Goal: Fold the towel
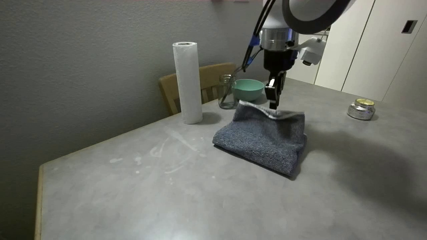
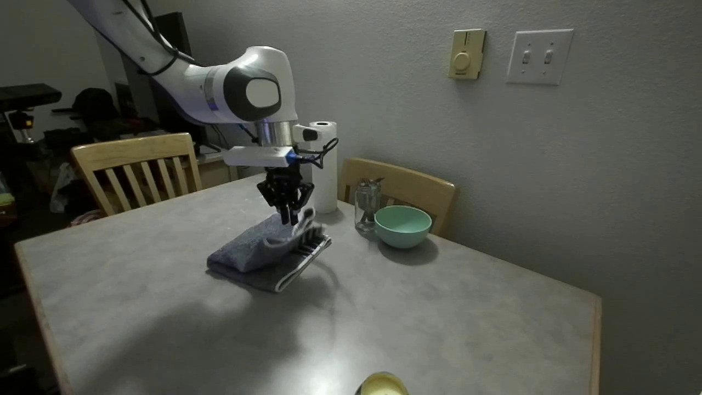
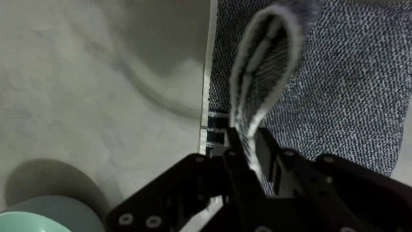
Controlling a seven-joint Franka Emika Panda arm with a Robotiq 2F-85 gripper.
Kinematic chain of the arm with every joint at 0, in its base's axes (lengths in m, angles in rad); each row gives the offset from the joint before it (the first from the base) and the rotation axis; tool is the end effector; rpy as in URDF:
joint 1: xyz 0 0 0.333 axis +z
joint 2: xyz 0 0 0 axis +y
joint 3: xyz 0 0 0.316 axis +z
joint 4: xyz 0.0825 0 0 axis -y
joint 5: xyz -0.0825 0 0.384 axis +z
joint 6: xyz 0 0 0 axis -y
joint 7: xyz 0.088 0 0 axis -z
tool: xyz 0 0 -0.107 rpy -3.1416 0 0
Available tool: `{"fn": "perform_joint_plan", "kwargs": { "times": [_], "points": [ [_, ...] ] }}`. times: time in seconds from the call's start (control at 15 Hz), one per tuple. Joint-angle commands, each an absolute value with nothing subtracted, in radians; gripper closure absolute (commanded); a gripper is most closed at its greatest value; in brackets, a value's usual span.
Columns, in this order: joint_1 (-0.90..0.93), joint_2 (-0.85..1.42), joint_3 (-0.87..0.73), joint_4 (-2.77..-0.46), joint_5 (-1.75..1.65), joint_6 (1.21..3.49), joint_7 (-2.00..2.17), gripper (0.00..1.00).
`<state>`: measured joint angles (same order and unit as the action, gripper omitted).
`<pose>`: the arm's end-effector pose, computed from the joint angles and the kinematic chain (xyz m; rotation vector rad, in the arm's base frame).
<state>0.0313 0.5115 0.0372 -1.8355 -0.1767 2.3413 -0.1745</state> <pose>0.6448 0.0399 0.2508 2.9842 0.5458 -0.0156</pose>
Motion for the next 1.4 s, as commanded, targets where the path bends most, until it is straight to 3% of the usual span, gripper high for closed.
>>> {"fn": "perform_joint_plan", "kwargs": {
  "times": [0.0,0.47,1.33],
  "points": [
    [-0.025,0.547,0.085,-1.874,-0.093,2.455,-0.291,0.48],
    [-0.038,0.642,0.198,-1.862,0.001,2.518,-0.437,0.02],
    [0.196,0.393,0.091,-1.856,-0.202,2.215,-0.026,0.0]
  ]
}}
